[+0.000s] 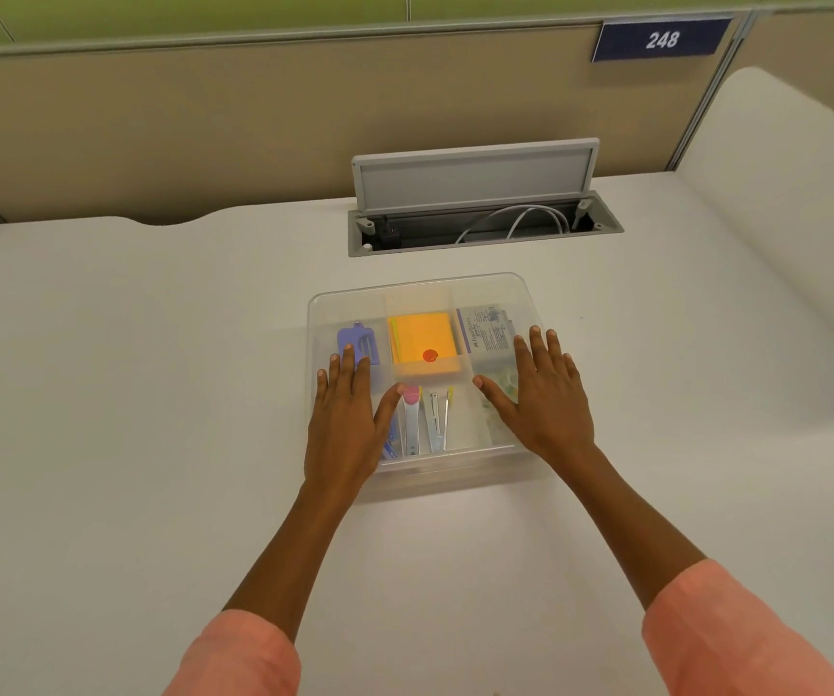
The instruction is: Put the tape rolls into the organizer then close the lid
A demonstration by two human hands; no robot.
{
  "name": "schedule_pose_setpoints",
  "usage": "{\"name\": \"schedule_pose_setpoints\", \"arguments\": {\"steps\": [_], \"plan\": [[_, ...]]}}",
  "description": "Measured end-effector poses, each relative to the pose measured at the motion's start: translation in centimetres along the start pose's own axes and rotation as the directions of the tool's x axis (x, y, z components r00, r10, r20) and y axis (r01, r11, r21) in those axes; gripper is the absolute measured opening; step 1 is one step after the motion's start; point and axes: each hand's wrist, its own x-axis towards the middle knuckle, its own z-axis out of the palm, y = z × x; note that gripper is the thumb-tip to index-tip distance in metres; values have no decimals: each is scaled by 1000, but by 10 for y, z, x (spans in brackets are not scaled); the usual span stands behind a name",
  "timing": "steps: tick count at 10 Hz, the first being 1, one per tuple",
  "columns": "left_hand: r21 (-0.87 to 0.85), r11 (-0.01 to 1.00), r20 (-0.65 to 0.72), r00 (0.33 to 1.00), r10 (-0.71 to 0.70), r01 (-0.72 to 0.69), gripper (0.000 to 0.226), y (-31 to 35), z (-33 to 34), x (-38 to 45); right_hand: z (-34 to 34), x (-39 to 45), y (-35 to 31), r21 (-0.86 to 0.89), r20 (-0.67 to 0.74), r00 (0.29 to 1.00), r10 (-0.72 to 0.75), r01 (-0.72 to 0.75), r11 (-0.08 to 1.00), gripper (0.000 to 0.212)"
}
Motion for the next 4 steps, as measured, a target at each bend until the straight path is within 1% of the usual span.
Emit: {"name": "schedule_pose_setpoints", "arguments": {"steps": [1, 2, 3, 4], "plan": [[13, 999, -11, 999, 46, -46, 106, 2, -1, 1, -2, 1, 2, 5, 3, 1000, -1, 1, 1000, 85], [83, 991, 6, 995, 104, -104, 110, 1, -2, 1, -3, 0, 2, 69, -12, 999, -44, 45, 997, 78], [107, 987, 31, 993, 114, -117, 110, -1, -2, 3, -9, -4, 0, 172, -59, 996, -70, 79, 982, 67], [56, 992, 19, 994, 112, -113, 107, 6, -1, 12, -40, -6, -8, 569, -141, 986, 87, 9, 823, 50]]}}
